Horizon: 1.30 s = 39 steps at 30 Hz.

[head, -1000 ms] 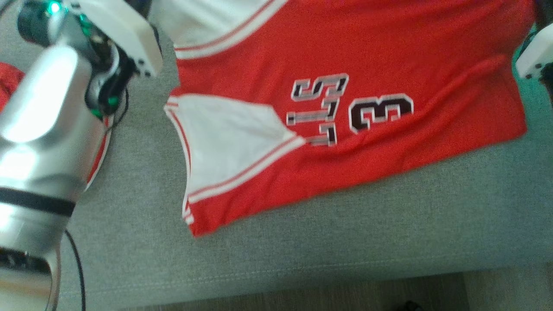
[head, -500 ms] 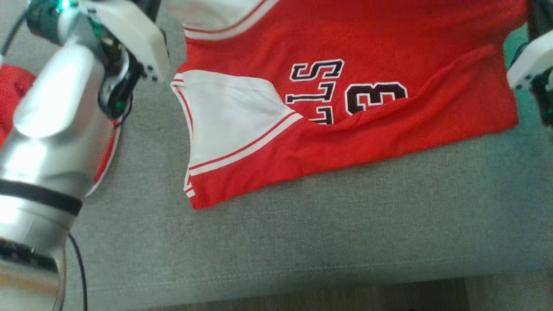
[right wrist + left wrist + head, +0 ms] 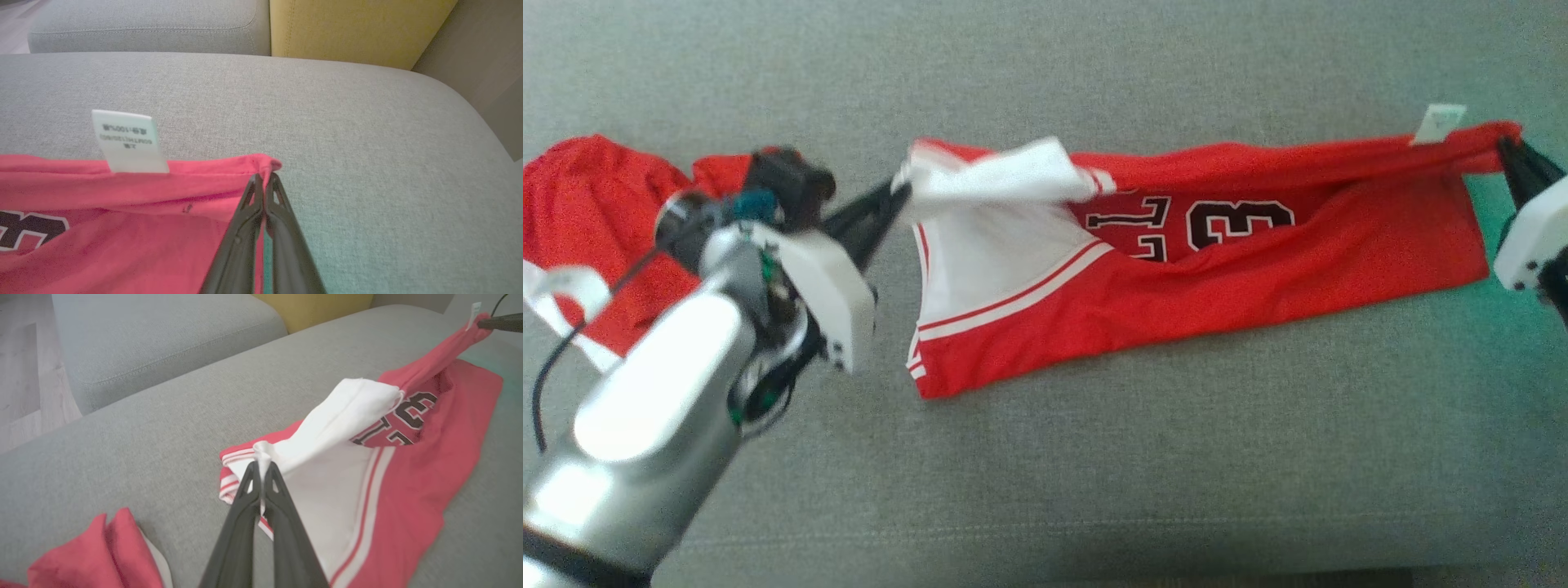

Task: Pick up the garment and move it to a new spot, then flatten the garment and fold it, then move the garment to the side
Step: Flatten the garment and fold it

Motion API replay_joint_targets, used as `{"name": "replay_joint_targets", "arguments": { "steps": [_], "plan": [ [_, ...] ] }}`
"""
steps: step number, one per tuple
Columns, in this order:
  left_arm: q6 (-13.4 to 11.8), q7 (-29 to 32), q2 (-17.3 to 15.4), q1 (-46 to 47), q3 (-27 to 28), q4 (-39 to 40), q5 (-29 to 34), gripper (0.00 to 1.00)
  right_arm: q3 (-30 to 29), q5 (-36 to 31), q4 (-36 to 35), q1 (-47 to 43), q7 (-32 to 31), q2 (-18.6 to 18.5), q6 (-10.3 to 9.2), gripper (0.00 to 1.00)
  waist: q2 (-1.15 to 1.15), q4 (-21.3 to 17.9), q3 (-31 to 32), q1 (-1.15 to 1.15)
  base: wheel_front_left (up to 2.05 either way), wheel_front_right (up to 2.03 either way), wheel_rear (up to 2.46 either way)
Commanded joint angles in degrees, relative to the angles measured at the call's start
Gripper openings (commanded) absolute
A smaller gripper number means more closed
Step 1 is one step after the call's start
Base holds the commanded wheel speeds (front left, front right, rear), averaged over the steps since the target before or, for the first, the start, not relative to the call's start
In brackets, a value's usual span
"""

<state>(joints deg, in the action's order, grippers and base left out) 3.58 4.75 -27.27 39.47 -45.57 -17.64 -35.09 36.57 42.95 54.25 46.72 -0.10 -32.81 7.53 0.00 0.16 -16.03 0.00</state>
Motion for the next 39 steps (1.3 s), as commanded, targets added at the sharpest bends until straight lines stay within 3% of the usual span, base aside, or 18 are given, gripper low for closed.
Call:
{"name": "replay_joint_targets", "arguments": {
  "steps": [1, 8, 16, 17, 18, 19, 20, 21, 30, 34, 35, 39],
  "plan": [
    [-0.60, 0.31, -2.94, 1.40, 2.47, 2.12, -0.31, 0.00, 0.46, 0.56, -1.08, -1.29, -0.15, -2.11, -0.04, 0.00, 0.00, 0.36, 0.71, 0.00, 0.00, 0.00, 0.00],
    [-3.33, 6.11, -7.08, -6.77, 0.55, 13.92, -2.29, 0.00, 2.60, 3.31, -4.20, -4.66, -5.08, -4.93, -0.04, 0.00, 0.00, 0.89, 2.35, 0.00, 0.00, 0.00, 0.00],
    [-4.50, 8.17, -7.15, -10.13, -1.73, 16.45, -2.57, 0.00, 4.74, 4.04, -6.68, -6.09, -8.77, -6.21, -0.04, 0.00, 0.00, 0.17, 3.27, 0.00, 0.00, 0.00, 0.00],
    [-4.54, 8.28, -7.08, -10.37, -1.92, 16.34, -2.64, 0.00, 5.16, 3.68, -6.65, -6.25, -9.36, -6.56, -0.04, 0.04, 0.00, 0.02, 3.44, 0.00, 0.00, 0.00, 0.00],
    [-4.62, 8.47, -7.07, -10.59, -2.12, 16.16, -2.68, 0.00, 5.43, 3.47, -6.48, -6.47, -10.03, -6.84, -0.04, 0.45, 0.00, -0.13, 3.61, 0.00, 0.00, 0.00, 0.00],
    [-4.69, 8.78, -7.12, -10.82, -2.35, 15.88, -2.72, 0.00, 5.58, 3.39, -6.50, -6.67, -10.40, -7.02, -0.04, 1.00, 0.00, -0.27, 3.82, 0.00, 0.00, 0.00, 0.00],
    [-4.77, 8.86, -7.14, -11.01, -2.48, 15.68, -2.74, 0.40, 5.27, 3.69, -6.44, -6.80, -10.46, -7.13, -0.04, 1.00, 0.00, -0.40, 4.03, 0.00, 0.00, 0.00, 0.00],
    [-5.01, 8.64, -7.11, -11.16, -2.47, 15.47, -2.65, 1.00, 5.05, 3.96, -6.41, -6.97, -10.61, -7.25, -0.04, 1.00, 0.00, -0.54, 4.30, 0.00, 0.00, 0.00, 0.00],
    [-6.97, 5.29, -5.76, -12.50, -1.02, 13.60, -3.68, 1.00, 1.53, 2.83, -5.43, -6.99, -7.81, -8.05, -0.04, 1.00, 0.00, -1.27, 7.74, 0.00, 0.00, 0.00, 0.00],
    [-9.52, 0.38, -3.18, -13.22, 2.82, 12.51, -6.29, 1.00, -2.32, 3.34, -6.49, -7.38, -2.59, -5.35, -0.04, 1.00, 0.00, -1.43, 9.50, 0.00, 0.00, 0.00, 0.00],
    [-10.81, -3.11, -1.24, -13.67, 5.35, 11.92, -8.05, 1.00, -4.65, 3.61, -7.43, -8.19, 0.58, -3.82, -0.04, 1.00, 0.00, -1.31, 10.32, 0.00, 0.00, 0.00, 0.00],
    [-12.32, -8.93, 1.94, -14.71, 9.07, 10.64, -10.60, 1.00, -8.46, 4.13, -9.30, -10.36, 5.50, -1.07, -0.04, 1.00, 0.00, -1.20, 11.31, 0.00, 0.00, 0.00, 0.00]
  ]
}}
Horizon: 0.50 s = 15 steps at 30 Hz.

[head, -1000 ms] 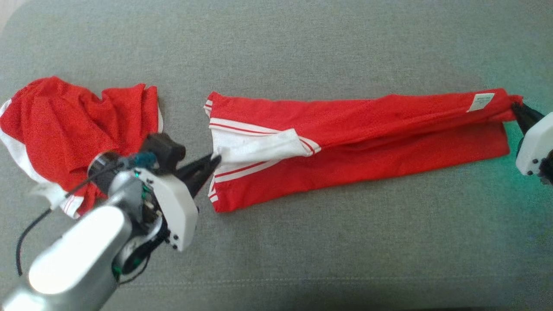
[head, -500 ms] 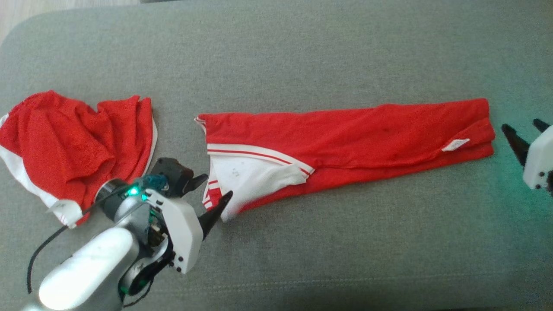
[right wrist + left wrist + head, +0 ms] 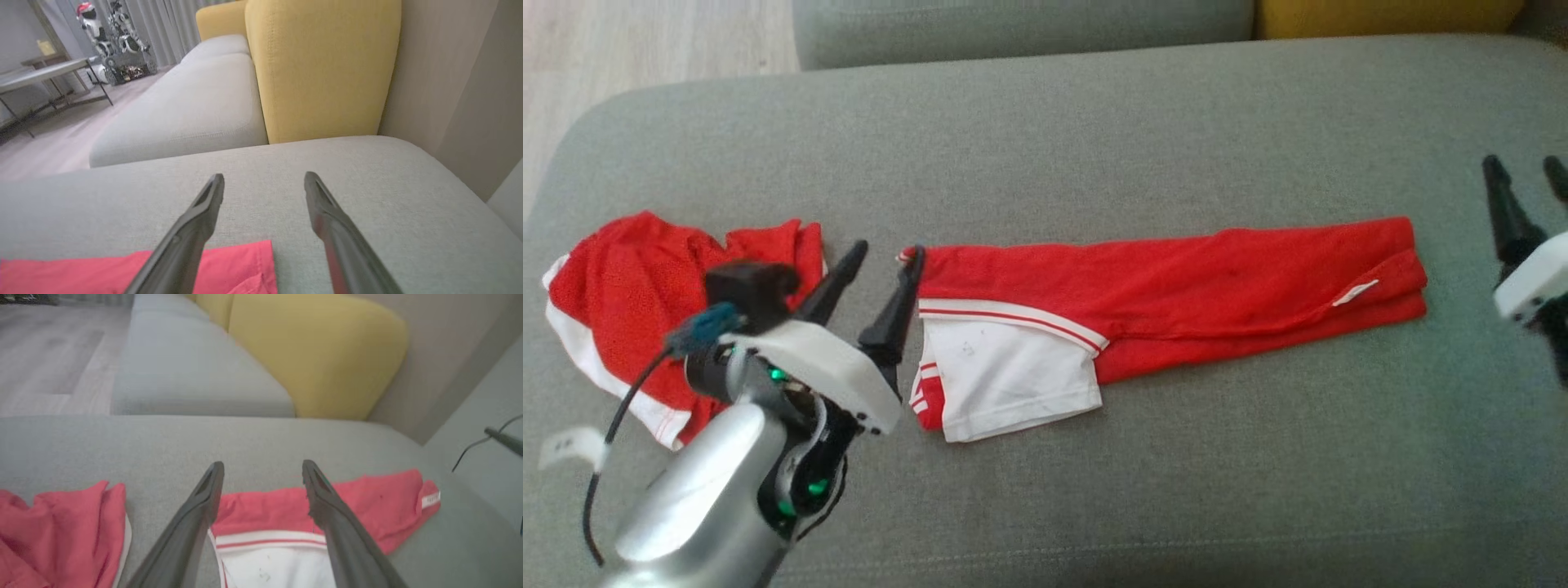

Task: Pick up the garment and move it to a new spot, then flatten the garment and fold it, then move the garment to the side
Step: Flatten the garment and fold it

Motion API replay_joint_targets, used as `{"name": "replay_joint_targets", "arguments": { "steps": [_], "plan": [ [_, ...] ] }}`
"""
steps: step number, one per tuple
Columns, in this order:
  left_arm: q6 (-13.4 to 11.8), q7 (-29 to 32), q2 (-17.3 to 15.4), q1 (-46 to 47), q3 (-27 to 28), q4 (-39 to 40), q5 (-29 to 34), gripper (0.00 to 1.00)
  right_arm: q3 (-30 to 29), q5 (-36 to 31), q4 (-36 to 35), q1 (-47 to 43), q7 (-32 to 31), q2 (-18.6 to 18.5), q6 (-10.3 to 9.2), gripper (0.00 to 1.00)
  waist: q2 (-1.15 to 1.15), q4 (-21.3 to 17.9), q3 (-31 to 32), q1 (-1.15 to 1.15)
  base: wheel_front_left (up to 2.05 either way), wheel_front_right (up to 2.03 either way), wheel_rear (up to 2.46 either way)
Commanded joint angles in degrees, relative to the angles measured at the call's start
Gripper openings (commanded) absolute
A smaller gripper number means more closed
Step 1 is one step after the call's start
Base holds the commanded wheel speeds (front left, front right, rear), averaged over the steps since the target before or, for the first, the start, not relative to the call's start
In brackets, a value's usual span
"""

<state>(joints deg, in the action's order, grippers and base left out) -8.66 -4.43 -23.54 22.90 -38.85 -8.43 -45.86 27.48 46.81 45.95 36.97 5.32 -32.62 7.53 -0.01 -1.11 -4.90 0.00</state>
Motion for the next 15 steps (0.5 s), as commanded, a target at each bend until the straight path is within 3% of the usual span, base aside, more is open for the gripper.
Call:
{"name": "replay_joint_targets", "arguments": {
  "steps": [1, 5, 9, 15],
  "plan": [
    [-0.32, -1.72, -0.70, 1.44, 3.45, 1.00, -0.66, 1.00, -0.41, 0.04, -1.81, -1.56, 1.67, -0.31, -0.04, 1.00, 0.01, 0.11, 0.45, 0.00, 0.00, 0.00, 0.00],
    [0.03, -8.11, 3.39, -0.63, 6.77, -0.81, -3.23, 1.00, -4.43, -1.69, -4.77, -6.36, 6.31, 3.70, -0.04, 1.00, 0.01, 0.23, 1.68, 0.00, 0.00, 0.00, 0.00],
    [1.08, -10.30, 6.96, -3.49, 10.22, -1.95, -3.25, 1.00, -9.25, -5.29, -7.90, -11.66, 8.41, 7.70, -0.04, 1.00, 0.01, 0.17, 2.46, 0.00, 0.00, 0.00, 0.00],
    [3.56, -10.54, 13.63, -10.10, 17.17, -0.87, 2.68, 1.00, -16.69, -12.43, -11.57, -18.35, 9.09, 12.94, -0.04, 1.00, 0.01, 0.02, 2.66, 0.00, 0.00, 0.00, 0.00]
  ]
}}
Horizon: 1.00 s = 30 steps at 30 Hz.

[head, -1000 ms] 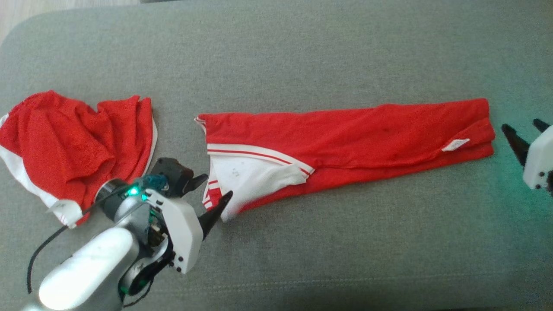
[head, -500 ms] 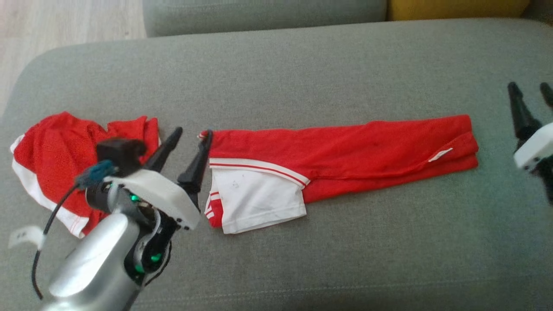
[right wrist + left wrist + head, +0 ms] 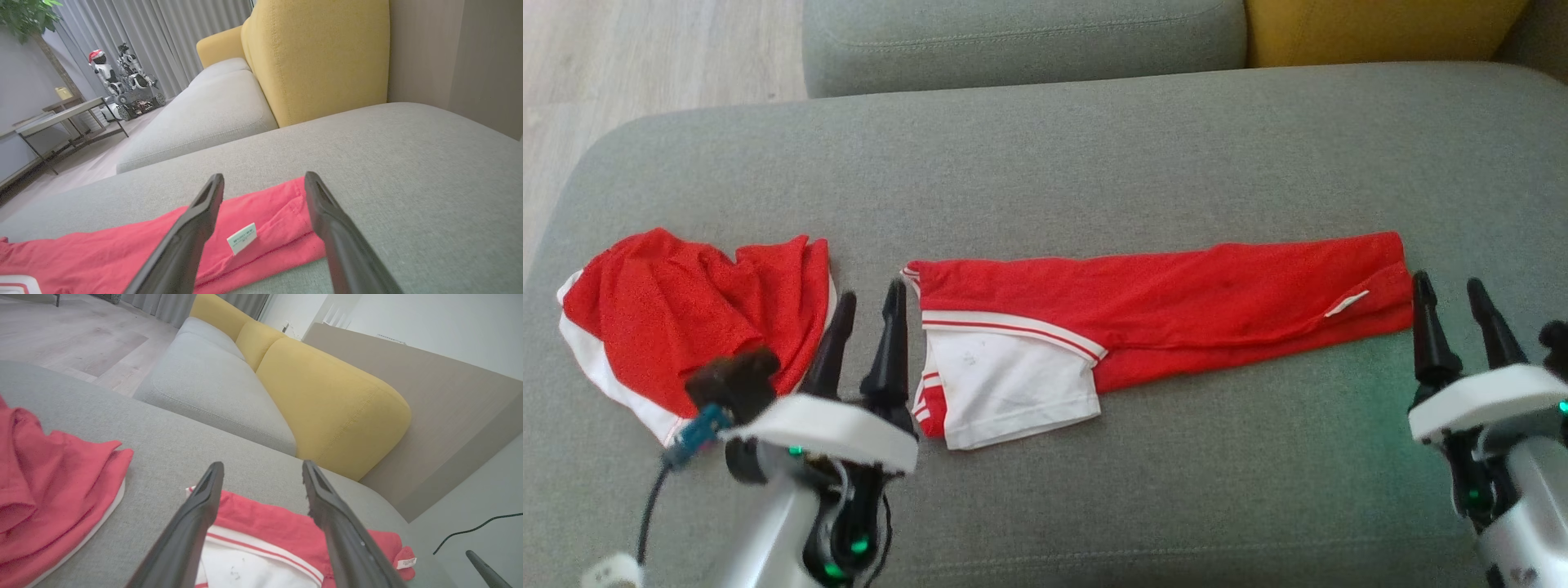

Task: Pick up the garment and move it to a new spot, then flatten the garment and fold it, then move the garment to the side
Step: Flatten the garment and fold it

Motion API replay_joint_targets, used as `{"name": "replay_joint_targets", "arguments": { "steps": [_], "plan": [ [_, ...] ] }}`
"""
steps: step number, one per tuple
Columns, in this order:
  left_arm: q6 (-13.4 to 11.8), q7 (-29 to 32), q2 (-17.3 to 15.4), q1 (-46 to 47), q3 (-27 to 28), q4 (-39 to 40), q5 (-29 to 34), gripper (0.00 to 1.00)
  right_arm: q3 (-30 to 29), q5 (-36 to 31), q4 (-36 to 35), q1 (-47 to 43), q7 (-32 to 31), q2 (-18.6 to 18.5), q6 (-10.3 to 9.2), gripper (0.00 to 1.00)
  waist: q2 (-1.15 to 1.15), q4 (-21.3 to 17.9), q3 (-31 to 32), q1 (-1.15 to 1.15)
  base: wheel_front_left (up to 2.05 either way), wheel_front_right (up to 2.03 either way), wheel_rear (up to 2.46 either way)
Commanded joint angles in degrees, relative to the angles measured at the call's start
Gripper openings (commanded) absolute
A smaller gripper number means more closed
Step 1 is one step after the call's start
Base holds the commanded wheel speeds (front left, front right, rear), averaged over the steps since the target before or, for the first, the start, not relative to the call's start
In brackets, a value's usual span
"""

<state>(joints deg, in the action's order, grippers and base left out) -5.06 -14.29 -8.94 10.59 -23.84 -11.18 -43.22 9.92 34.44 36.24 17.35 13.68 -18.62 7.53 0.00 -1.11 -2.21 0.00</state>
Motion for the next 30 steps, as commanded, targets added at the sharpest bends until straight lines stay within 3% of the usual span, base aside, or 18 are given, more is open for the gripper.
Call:
{"name": "replay_joint_targets", "arguments": {
  "steps": [1, 7, 14, 21, 30],
  "plan": [
    [0.41, -0.69, -0.18, 1.37, 3.13, 1.82, 1.42, 1.00, -0.21, -1.29, -2.33, 0.61, 0.62, -0.46, -0.04, 1.00, 0.00, 0.09, -0.09, 0.00, 0.00, 0.00, 0.00],
    [3.93, -0.70, 2.86, -0.71, 6.17, 0.24, 7.15, 1.00, -6.45, -6.31, -5.32, -0.98, -2.57, 2.72, -0.04, 1.00, 0.00, 0.96, -1.26, 0.00, 0.00, 0.00, 0.00],
    [6.74, -0.70, 4.65, 0.37, 7.34, -2.13, 10.48, 1.00, -16.36, -12.17, -3.37, 1.60, -7.78, 6.95, -0.04, 1.00, 0.00, 2.63, -4.21, 0.00, 0.00, 0.00, 0.00],
    [8.13, -0.71, 5.66, 1.97, 7.72, -3.24, 11.88, 1.00, -26.73, -17.62, 2.17, 7.15, -12.83, 10.70, -0.04, 1.00, 0.00, 4.36, -7.32, 0.00, 0.00, 0.00, 0.00],
    [8.93, -0.71, 5.98, 3.45, 8.47, -3.54, 12.67, 1.00, -33.80, -22.55, 8.68, 12.08, -15.67, 11.94, -0.04, 1.00, 0.00, 5.18, -9.46, 0.00, 0.00, 0.00, 0.00]
  ]
}}
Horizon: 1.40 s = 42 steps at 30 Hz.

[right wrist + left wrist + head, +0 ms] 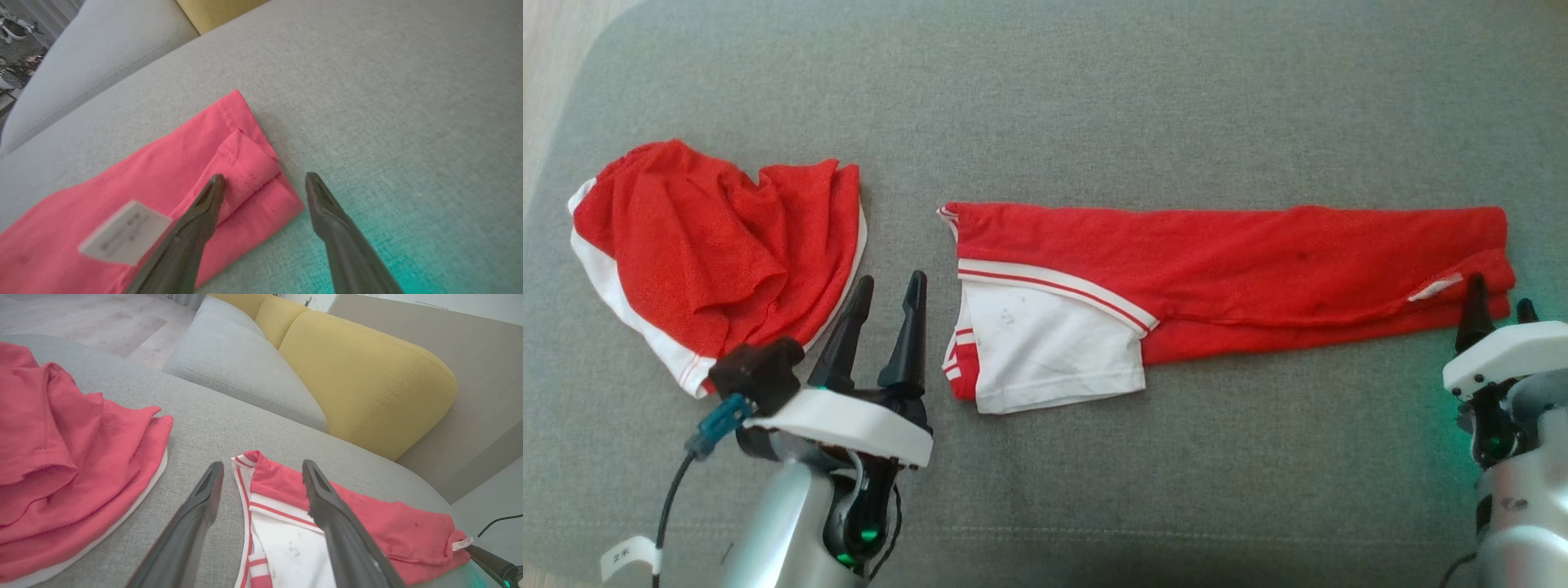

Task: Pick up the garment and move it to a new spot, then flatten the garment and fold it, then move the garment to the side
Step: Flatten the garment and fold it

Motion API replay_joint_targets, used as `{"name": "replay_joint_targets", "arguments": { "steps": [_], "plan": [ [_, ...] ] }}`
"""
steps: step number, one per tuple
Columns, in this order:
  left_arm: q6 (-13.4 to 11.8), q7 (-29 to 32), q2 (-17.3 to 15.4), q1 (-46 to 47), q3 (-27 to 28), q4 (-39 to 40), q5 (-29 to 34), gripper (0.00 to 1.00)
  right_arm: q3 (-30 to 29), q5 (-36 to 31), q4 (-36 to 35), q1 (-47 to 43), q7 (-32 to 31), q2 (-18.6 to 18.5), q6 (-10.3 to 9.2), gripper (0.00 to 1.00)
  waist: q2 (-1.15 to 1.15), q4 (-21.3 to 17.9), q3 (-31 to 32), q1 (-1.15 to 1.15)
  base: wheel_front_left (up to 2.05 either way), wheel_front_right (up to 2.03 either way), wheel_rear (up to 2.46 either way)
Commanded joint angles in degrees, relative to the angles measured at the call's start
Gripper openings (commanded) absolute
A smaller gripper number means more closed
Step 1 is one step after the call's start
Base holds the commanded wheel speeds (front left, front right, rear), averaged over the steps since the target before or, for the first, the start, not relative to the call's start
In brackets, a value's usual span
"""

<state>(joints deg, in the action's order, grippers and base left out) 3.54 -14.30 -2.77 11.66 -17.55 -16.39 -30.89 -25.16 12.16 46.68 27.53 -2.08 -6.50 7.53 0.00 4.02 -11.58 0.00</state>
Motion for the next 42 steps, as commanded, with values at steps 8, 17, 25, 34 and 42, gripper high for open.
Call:
{"name": "replay_joint_targets", "arguments": {
  "steps": [8, 17, 25, 34, 42],
  "plan": [
    [0.24, -0.70, -0.12, 3.31, 1.82, 1.68, -0.13, 1.00, -1.73, -4.73, 3.41, 5.35, -0.75, 0.61, -0.04, 1.00, 0.00, 0.09, -1.11, 0.00, 0.00, 0.00, 0.00],
    [-0.18, -0.70, -0.11, 3.70, 1.83, 1.73, -0.25, 1.00, 0.91, -3.48, 5.89, 6.58, -0.39, 0.83, -0.04, 0.00, 0.00, -0.28, -1.00, 0.00, 0.00, 0.00, 0.00],
    [-0.30, -0.70, -0.11, 2.86, 2.09, 1.32, -0.63, 1.00, 1.14, -2.84, 2.97, 4.19, 3.44, -1.60, -0.04, 0.00, 0.00, -1.62, 1.18, 0.00, 0.00, 0.00, 0.00],
    [-0.51, -0.70, -0.11, 1.83, 1.37, 1.17, -1.45, 1.00, -11.75, -9.44, -1.57, 0.53, 4.53, -5.84, -0.04, 0.00, 0.00, -3.26, 3.60, 0.00, 0.00, 0.00, 0.00],
    [-0.77, -0.70, -0.11, 1.04, 1.01, 0.98, -2.16, 1.00, -9.53, -11.02, -6.53, 1.52, 3.61, -0.34, -0.04, 0.00, 0.00, -3.72, 5.47, 0.00, 0.00, 0.00, 0.00]
  ]
}}
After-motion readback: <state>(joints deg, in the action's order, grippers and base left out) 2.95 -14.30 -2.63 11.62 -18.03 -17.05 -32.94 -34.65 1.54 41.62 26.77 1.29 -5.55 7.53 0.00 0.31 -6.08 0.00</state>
